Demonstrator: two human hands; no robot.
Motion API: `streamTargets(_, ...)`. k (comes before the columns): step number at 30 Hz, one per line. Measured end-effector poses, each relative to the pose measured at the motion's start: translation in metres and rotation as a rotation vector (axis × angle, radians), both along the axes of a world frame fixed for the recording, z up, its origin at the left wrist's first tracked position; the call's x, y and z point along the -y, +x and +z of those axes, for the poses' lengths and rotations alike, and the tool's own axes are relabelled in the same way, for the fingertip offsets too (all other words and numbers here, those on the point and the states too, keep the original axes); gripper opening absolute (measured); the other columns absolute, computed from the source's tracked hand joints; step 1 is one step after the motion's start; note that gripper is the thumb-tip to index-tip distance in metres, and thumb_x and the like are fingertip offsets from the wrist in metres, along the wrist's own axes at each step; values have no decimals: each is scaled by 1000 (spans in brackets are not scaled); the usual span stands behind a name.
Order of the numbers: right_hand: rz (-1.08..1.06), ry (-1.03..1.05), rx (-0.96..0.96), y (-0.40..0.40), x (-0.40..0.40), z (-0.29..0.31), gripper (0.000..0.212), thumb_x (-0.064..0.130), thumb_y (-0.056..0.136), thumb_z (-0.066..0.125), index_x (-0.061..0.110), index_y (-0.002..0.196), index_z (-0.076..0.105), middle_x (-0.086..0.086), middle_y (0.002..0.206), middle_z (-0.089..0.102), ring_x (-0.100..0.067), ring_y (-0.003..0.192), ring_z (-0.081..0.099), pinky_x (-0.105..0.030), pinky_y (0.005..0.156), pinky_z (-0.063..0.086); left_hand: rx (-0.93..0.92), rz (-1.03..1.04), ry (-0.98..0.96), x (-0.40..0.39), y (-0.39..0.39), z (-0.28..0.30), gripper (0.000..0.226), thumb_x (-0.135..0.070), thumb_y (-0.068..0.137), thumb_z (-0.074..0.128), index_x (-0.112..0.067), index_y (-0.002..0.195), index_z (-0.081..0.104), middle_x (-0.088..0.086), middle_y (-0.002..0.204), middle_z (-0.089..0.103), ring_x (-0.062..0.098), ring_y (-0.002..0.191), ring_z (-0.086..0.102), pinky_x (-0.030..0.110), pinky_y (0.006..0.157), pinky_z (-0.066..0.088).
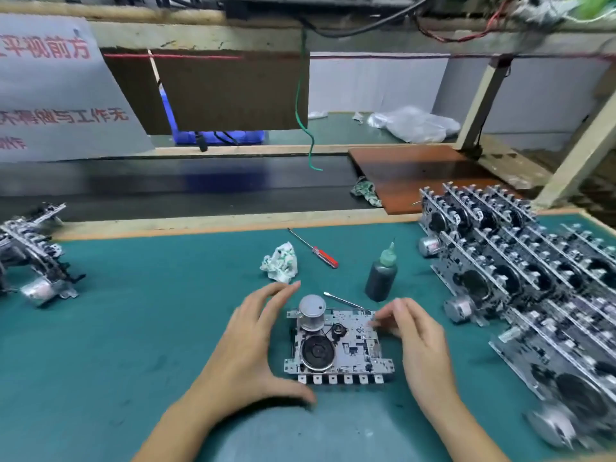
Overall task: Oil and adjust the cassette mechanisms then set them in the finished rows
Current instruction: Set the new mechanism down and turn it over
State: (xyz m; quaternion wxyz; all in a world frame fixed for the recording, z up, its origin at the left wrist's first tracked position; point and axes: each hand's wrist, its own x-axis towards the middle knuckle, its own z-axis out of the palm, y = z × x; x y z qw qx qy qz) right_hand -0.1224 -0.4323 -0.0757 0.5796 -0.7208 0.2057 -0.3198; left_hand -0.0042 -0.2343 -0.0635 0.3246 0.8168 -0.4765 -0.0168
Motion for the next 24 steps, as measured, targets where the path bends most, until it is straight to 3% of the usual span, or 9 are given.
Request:
streamTargets(2,-31,-99,-28,-1,1,-1,35,39,93,51,15,70,61,-1,74,66,-12,73,63,-24,73,48,-120,-45,68,0,4,-8,129,-82,40,71,-52,142,-1,-44,141,-1,-15,135,8,5,108,7)
streamTargets(4,-36,-181,-67,-5,-1,-1,29,36,89,46,21,69,60,5,73,64,-7,71,60,-20,68,45,-154,-68,107,0,6,-12,127,-82,42,70,-54,139,-5,-49,139,-3,-18,134,6,5,107,8)
streamTargets(7,-33,-327,-145,-8,-6,-4,26,36,90,46,25,69,58,7,73,58,-10,69,55,-19,61,39,-150,-91,117,2,6,-11,114,-81,48,69,-54,138,4,-49,137,7,-18,132,12,7,108,11)
streamTargets(11,-42,-335,-155,-7,-8,-4,33,41,94,48,22,70,59,7,77,56,-12,71,55,-23,63,40,-170,-83,58,5,2,-9,93,-72,56,70,-54,130,18,-50,132,14,-21,127,17,6,107,12)
streamTargets(17,-22,-298,-153,-6,-10,-2,33,46,85,42,22,71,59,6,81,56,-13,76,57,-28,69,43,-209,-83,37,4,1,-10,92,-63,58,77,-51,130,21,-46,133,16,-15,129,22,13,110,18)
streamTargets(21,-11,-299,-165,-6,-11,0,36,49,85,41,21,72,59,7,82,56,-14,77,57,-32,70,44,-209,-92,57,5,-2,-11,106,-67,53,78,-49,137,16,-41,139,14,-10,134,19,13,111,17)
streamTargets(24,1,-302,-181,-6,-11,0,36,50,85,40,21,72,59,8,83,56,-14,76,56,-32,69,43,-137,-58,4,11,-9,-11,95,-64,57,74,-50,133,19,-39,137,19,-10,131,24,15,109,20)
